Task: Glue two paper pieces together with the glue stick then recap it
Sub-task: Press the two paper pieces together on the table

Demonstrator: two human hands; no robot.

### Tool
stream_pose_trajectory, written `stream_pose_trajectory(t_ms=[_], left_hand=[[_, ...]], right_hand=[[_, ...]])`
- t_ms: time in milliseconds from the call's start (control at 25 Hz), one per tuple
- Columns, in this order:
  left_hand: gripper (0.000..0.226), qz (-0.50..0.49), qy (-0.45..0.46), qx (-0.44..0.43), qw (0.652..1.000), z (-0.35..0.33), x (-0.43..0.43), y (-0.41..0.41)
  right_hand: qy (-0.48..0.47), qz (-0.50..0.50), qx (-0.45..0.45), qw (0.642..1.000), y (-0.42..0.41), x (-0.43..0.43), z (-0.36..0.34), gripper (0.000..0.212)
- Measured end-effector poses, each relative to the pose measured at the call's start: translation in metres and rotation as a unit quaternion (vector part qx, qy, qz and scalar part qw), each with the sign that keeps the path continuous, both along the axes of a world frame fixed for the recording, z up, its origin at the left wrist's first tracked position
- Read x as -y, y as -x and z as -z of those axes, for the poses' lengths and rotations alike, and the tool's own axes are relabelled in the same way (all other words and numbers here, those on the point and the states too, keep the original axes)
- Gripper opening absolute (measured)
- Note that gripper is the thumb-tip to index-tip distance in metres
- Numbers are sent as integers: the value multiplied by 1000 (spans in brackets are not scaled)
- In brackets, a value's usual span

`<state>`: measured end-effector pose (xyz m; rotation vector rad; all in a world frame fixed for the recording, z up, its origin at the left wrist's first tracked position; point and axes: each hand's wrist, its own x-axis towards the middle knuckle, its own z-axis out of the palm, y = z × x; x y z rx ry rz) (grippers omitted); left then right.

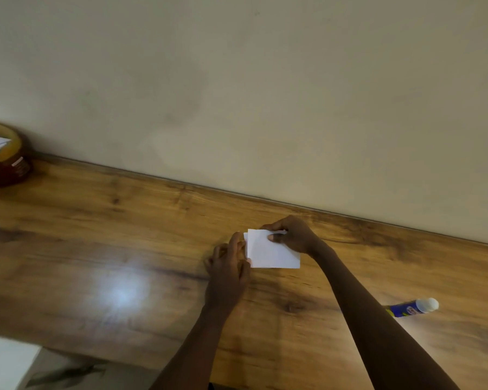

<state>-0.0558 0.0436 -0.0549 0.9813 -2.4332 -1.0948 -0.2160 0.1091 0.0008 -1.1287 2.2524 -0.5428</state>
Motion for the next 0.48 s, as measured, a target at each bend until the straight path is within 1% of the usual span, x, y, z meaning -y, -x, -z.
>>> stream_pose_trajectory(t_ms=[120,280,360,480], left_hand=[[58,-3,0,18,1000,2,0,0],[59,10,35,16,999,4,1,-1],[53,13,49,5,999,4,1,-1],[38,30,75,-2,997,5,1,-1]], right_hand=[[-8,5,-13,1000,-2,7,12,29],[-3,19,-33,999,-7,9,22,31],[3,31,-47,998,-9,8,24,31],[14,24,-107,994,-13,9,26,28]])
